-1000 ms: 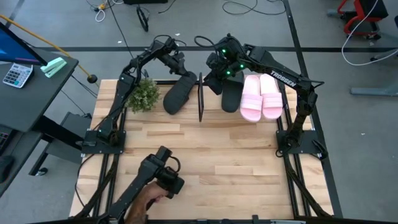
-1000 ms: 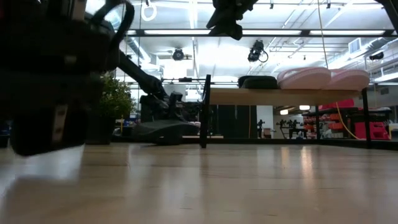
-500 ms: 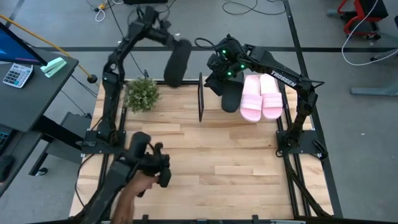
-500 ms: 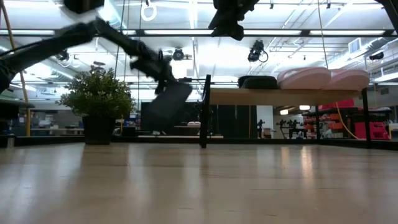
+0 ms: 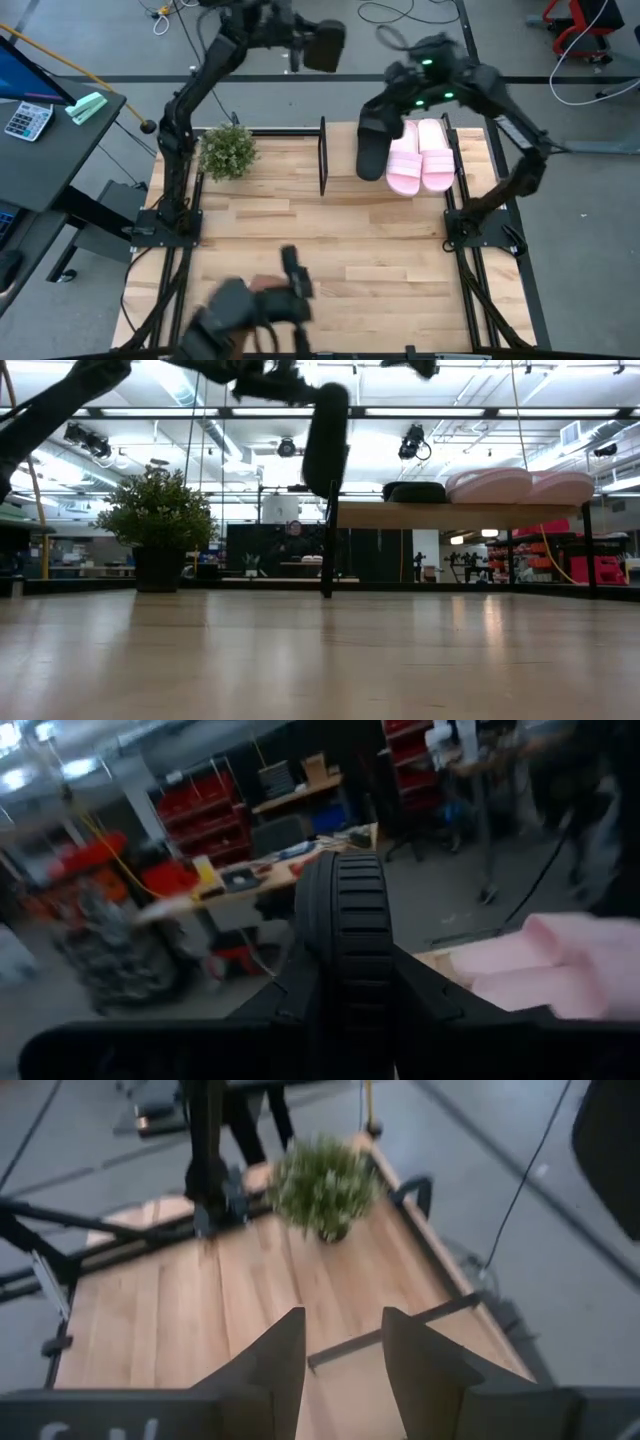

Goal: Pick and place slides into the shelf
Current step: Put the black slipper on the shelf

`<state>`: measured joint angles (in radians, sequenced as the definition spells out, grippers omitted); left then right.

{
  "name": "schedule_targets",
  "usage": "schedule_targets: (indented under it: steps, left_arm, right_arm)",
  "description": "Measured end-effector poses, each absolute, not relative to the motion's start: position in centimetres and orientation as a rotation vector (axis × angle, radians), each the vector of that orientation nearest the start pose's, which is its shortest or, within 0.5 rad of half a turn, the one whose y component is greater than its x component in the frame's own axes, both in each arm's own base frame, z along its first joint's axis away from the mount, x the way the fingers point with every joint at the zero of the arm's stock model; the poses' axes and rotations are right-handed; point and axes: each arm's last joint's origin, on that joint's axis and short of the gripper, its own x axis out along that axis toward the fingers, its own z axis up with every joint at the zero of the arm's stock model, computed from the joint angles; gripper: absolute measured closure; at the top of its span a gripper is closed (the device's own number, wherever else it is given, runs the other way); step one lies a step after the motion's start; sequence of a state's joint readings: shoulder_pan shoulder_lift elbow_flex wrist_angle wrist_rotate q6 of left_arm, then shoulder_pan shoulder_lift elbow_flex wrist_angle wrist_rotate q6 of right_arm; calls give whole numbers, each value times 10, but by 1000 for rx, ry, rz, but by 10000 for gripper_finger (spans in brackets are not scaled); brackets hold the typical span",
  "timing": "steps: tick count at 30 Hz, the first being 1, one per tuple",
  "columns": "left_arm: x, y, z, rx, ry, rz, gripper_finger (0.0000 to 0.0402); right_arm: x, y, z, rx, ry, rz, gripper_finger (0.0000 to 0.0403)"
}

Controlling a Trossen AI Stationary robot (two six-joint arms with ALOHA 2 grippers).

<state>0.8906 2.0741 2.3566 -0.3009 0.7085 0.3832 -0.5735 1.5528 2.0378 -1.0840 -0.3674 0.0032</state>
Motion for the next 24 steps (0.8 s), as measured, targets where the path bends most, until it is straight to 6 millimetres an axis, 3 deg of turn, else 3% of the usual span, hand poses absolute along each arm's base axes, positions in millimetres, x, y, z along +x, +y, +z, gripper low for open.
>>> schedule_targets:
  steps: [4, 11, 17, 24]
  left_arm:
    - [339, 313, 451, 522, 106, 219, 318]
    - [390, 280, 400, 622, 266, 218, 318]
    - [417, 261, 356, 624, 259, 195, 319]
    - [435, 241, 337, 692, 186, 253, 319]
  right_arm:
    - [211, -130, 505, 229, 436, -229, 263]
    - [171, -107, 531, 160, 315, -307, 263]
    - [163, -102, 534, 169, 300, -315, 263]
    - [169, -105, 527, 200, 356, -295, 263]
